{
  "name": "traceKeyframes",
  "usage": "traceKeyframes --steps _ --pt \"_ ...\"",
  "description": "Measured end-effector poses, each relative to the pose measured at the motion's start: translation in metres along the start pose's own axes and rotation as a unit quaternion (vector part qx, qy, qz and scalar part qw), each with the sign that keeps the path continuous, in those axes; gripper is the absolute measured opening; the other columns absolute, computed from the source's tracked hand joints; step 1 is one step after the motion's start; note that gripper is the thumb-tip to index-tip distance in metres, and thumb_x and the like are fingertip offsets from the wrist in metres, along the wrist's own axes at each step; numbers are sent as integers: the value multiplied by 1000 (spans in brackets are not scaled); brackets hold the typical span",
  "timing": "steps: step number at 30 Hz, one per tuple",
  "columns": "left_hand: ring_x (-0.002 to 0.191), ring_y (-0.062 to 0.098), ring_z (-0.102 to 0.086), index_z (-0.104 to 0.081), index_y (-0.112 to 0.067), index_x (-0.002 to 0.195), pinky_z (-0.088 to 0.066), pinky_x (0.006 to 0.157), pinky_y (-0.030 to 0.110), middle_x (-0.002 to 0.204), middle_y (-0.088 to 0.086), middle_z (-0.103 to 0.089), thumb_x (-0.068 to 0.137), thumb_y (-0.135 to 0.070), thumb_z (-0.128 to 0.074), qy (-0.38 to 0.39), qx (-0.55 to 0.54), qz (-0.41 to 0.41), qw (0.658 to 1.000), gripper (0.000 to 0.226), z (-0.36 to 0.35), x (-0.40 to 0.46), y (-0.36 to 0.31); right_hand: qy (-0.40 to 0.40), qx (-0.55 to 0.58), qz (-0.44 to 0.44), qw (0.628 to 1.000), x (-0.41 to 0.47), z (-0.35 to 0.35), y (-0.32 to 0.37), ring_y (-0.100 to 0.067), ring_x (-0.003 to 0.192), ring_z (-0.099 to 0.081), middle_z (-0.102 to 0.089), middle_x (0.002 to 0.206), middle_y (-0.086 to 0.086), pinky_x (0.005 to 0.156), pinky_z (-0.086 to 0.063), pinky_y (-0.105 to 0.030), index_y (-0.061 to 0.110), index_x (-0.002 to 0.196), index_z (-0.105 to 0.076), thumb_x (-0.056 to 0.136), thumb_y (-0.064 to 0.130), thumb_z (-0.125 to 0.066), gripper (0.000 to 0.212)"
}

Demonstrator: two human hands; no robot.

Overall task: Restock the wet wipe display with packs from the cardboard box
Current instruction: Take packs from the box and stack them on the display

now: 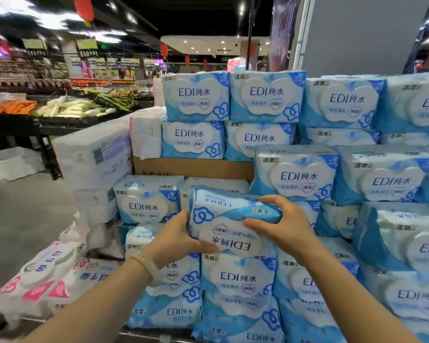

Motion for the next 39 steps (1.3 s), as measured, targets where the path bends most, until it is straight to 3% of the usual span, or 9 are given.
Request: traceKeyframes --steps 4,8,13,18,24,27,30,34,39 --pt "76 9 -73 -58 -24 103 -55 60 14 87 -5 -74 56 2 -84 -45 -74 -59 995 60 26 -18 -34 -11 127 -15 992 -3 -6 2 -16 90 -63 -61 104 2 83 -56 -38 29 103 -58 68 30 -82 43" --pt "84 14 -69 -48 -30 114 -57 59 16 110 -9 -57 59 3 -82 -132 -94 -160 974 73 64 -23 -97 74 288 -59 953 -11 -45 16 -13 90 -62 -60 106 1 72 -56 -27 25 112 -56 90 30 -59 23" --pt "130 14 -42 -26 -27 145 -38 106 25 140 -8 -38 63 -22 -86 -61 213 -191 956 101 31 5 -109 61 145 -42 987 -3 -40 11 -18 112 -53 -55 110 14 93 -46 -33 24 117 -45 74 26 -79 55" --pt "148 9 -8 -16 -25 150 -8 121 37 160 -8 -9 69 -49 -76 -6 364 -230 903 103 0 17 -106 15 80 5 997 1 -19 10 -19 133 -39 -39 141 1 106 -40 -40 28 148 -19 66 29 -84 104" --pt "149 22 1 20 -32 147 -10 120 48 160 5 8 64 -56 -75 31 493 -141 858 128 5 6 -79 -11 -54 69 996 -6 -19 21 -21 127 -45 -44 137 -2 106 -39 -38 29 146 -29 66 32 -84 97" --pt "141 24 -24 4 -26 150 -26 116 37 155 4 -17 57 -46 -85 -24 393 -79 916 130 31 -6 -37 -23 -79 60 995 -7 -15 17 -24 117 -53 -52 128 -3 97 -44 -37 25 140 -35 64 37 -84 91" --pt "130 20 -42 -22 -27 145 -38 110 43 145 0 -36 48 -35 -92 -67 126 -4 990 120 41 -8 -4 -32 -51 2 998 -4 -8 -2 -27 119 -53 -53 130 -7 98 -45 -40 20 136 -32 58 37 -88 97" --pt "114 9 -60 -44 -28 131 -54 94 33 121 -11 -62 58 -22 -88 30 -6 -26 999 85 -2 -9 8 -6 2 -45 999 -12 -9 -17 -26 124 -51 -48 138 -4 102 -46 -49 32 139 -24 40 46 -89 119" --pt "86 1 -68 -55 -21 112 -56 65 13 100 -11 -68 67 -9 -81 -93 -109 -54 988 54 -8 -16 -11 -19 -15 -33 999 -14 -13 -13 -24 111 -60 -62 122 1 94 -50 -46 22 134 -35 56 34 -88 95"
Point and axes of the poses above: each hand's wrist, its own x-axis towards the middle knuckle, its own z-axis out of the back of the hand, y = z × x, the point moved 5 cm from there along x, towards the middle knuckle
